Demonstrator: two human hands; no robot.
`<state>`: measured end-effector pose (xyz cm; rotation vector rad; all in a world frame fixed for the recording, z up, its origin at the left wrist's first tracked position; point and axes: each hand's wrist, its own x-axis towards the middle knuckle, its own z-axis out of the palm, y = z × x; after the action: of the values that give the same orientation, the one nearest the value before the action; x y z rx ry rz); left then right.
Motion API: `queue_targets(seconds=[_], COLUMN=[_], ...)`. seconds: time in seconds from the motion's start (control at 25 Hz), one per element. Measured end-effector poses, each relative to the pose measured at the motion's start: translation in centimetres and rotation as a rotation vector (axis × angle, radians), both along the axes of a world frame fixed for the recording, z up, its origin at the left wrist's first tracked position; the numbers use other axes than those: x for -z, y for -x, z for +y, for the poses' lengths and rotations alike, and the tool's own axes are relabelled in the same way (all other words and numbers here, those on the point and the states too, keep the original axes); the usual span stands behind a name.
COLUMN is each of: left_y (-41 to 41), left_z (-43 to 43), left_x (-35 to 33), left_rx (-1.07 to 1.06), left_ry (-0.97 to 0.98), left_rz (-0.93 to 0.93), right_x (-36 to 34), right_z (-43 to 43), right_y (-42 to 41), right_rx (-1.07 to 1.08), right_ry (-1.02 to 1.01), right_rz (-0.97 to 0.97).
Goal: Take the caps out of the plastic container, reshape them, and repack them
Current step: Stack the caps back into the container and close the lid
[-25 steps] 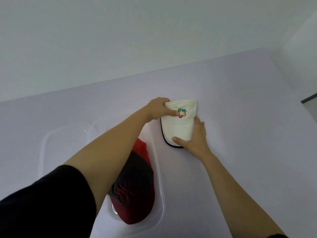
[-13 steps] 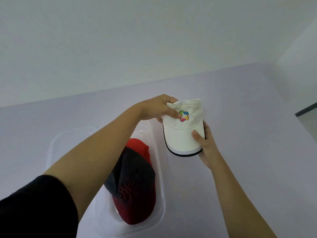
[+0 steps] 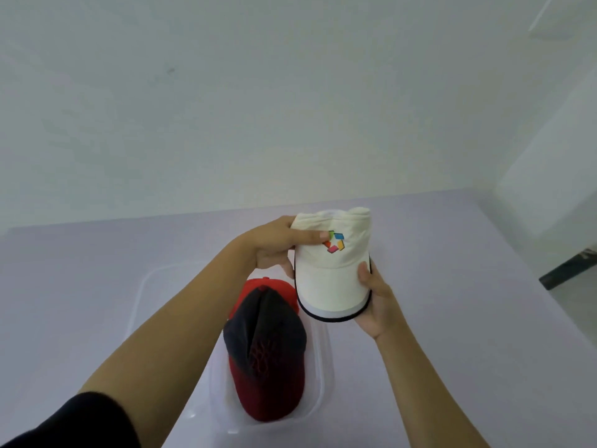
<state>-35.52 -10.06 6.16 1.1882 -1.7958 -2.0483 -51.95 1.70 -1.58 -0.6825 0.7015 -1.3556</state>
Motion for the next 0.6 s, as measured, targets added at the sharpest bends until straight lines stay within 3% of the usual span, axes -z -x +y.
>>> queue_targets(seconds=[0.12, 0.32, 0.44, 0.6], left_y=[-2.8, -6.8, -9.5, -12.2], left_z=[0.6, -0.3, -1.8, -3.7], left_x=[-0.8, -2.2, -2.6, -2.9], left_rx=[0.02, -0.105, -0.214, -0.326], left_ry=[-0.008, 0.125, 0.2, 0.285], left_rz=[0.009, 0.027, 0.048, 0.046], right_x=[-0.8, -1.4, -1.1, 1.1], right_z=[0.4, -1.4, -2.9, -4.1], right_y=[-2.1, -4.8, -5.6, -6.8], right_rx=[-0.086, -0.015, 0.039, -0.104], right_ry=[0.032, -0.023, -0.21, -0.312], right_rz=[-0.011, 0.192, 0.24, 0.614])
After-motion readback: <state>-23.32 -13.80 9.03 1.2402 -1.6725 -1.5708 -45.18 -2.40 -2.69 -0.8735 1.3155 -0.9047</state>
